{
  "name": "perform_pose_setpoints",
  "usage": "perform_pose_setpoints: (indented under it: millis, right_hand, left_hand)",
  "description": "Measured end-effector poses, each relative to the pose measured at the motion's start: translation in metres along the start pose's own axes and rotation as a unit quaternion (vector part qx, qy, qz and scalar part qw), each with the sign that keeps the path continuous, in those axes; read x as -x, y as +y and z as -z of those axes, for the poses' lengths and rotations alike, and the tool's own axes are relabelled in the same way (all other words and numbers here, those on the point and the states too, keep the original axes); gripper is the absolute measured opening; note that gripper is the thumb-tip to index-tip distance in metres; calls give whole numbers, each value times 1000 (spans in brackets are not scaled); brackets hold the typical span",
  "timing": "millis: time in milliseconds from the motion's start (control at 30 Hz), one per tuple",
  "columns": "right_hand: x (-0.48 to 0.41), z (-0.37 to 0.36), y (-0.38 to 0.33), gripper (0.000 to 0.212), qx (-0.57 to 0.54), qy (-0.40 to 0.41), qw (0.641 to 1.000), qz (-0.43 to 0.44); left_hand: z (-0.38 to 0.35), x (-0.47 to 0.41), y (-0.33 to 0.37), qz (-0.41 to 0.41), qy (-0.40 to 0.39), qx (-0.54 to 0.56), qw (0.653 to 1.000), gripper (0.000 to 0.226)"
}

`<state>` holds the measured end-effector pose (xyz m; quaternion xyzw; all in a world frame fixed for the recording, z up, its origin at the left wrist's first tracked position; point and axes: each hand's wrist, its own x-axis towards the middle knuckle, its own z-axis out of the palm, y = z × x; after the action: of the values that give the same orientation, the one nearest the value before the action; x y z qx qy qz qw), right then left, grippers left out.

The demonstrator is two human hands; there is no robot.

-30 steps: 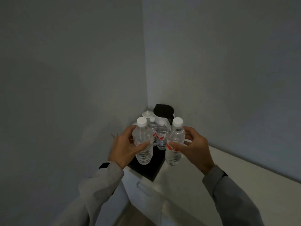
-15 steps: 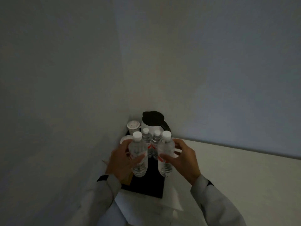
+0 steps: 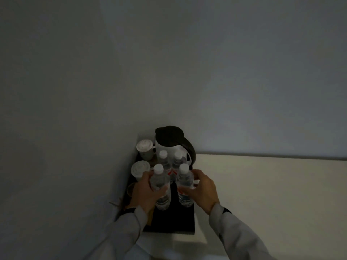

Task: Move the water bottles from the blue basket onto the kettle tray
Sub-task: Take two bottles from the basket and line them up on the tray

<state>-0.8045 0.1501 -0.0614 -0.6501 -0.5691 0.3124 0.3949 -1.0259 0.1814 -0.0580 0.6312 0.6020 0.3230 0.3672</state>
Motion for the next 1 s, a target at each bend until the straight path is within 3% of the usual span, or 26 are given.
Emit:
perform_pose_setpoints:
  millis: [400, 733, 1000]
  right_hand:
    - [-24, -36, 13, 61, -2, 21, 999, -36]
    - [-29, -50, 22, 63, 4, 46, 999, -9]
    - [-30, -43, 30, 66, 38, 15, 999, -11]
  left_hand:
    - [-19, -42, -48, 4, -5, 9, 1000, 70]
    - [-22, -45, -41, -38, 12, 24, 999, 60]
    - [-13, -40, -29, -40, -41, 57, 997, 61]
